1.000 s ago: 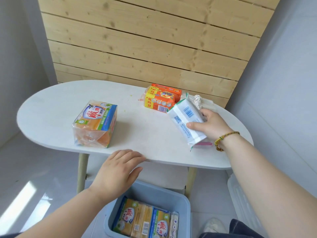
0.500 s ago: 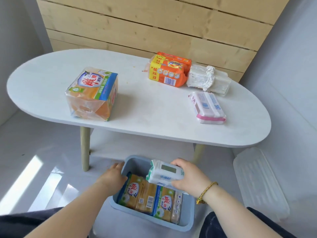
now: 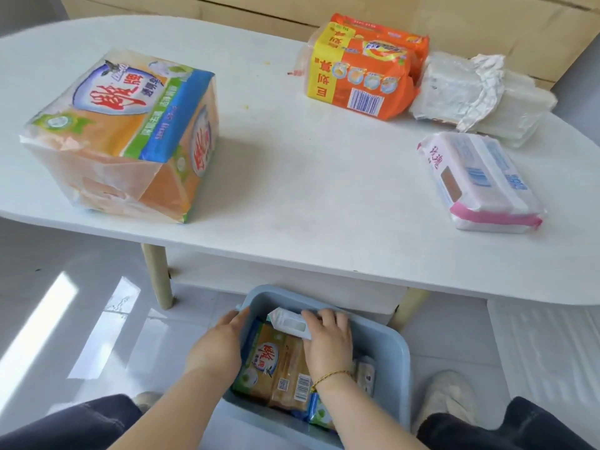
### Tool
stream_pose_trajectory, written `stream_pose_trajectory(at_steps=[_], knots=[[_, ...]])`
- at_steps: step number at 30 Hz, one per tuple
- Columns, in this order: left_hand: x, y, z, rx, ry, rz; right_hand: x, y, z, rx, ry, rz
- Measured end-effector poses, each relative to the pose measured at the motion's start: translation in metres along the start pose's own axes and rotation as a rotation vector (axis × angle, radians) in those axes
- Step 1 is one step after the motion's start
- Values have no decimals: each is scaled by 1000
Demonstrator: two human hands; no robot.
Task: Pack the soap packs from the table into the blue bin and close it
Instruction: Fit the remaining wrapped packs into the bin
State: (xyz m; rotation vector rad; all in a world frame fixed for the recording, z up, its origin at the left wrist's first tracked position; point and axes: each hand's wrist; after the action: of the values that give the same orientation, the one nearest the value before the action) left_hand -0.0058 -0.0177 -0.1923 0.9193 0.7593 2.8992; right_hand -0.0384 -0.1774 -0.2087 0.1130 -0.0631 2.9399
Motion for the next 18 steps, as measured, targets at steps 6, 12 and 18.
stream_pose_trajectory(at_steps=[6, 12, 18], knots=[[-2, -6, -6, -25, 16, -6, 0, -17, -26, -40, 21, -5], [-4, -11, -7, 18, 20, -16, 8, -20, -33, -44, -141, 0], [-3, -9, -5, 3, 12, -6, 27, -11, -46, -42, -313, 115]])
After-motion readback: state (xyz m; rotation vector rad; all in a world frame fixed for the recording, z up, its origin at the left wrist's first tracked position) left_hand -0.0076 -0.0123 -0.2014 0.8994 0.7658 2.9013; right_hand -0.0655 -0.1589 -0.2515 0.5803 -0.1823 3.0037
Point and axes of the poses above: each hand's wrist, its own x-axis away from the middle knuckle, its own z-axis out of the back of the hand, y = z × x, and after that the axes turned 11 degrees about x, right-handed
